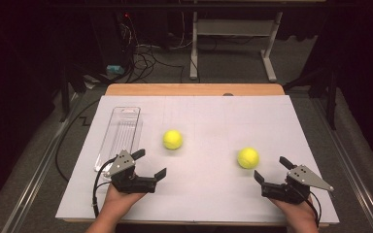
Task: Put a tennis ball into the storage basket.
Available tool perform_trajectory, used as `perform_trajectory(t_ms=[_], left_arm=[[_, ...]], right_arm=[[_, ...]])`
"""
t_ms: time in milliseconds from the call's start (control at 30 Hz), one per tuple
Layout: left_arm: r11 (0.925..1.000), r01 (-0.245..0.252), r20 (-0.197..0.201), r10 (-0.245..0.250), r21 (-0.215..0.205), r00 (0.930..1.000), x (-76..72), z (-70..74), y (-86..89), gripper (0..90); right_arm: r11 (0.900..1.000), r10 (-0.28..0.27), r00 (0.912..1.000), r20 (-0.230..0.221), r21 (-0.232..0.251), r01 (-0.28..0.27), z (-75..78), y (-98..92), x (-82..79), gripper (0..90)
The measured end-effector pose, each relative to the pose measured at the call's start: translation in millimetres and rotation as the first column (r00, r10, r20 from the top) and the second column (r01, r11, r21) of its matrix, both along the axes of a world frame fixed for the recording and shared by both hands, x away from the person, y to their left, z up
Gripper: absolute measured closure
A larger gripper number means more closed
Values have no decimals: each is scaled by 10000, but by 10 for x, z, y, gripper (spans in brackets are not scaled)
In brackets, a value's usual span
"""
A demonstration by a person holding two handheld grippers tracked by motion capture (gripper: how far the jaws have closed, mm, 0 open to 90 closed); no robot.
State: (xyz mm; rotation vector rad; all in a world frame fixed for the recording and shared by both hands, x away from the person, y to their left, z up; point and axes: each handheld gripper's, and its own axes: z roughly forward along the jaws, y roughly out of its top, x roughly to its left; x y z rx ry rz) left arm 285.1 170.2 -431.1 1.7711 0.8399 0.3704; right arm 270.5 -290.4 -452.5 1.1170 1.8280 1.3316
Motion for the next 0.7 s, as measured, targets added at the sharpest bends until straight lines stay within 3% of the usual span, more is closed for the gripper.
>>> perform_trajectory(t_ms=[233, 433, 700], left_arm=[[9986, 118, -282, -103, 523, 9995, 3, -18, -60, 7], [9934, 342, -821, -252, 1095, 9963, 17, -53, -132, 7], [9744, 788, -1706, -427, 2104, 9844, 23, -129, -258, 7]], right_arm=[[10000, 20, 10000, -33, -18, -20, -4, 3, 2, 0], [10000, 25, 10000, -31, -43, -25, -4, -2, 4, 0], [9999, 28, 10000, -46, -100, -29, -6, -5, 7, 0]])
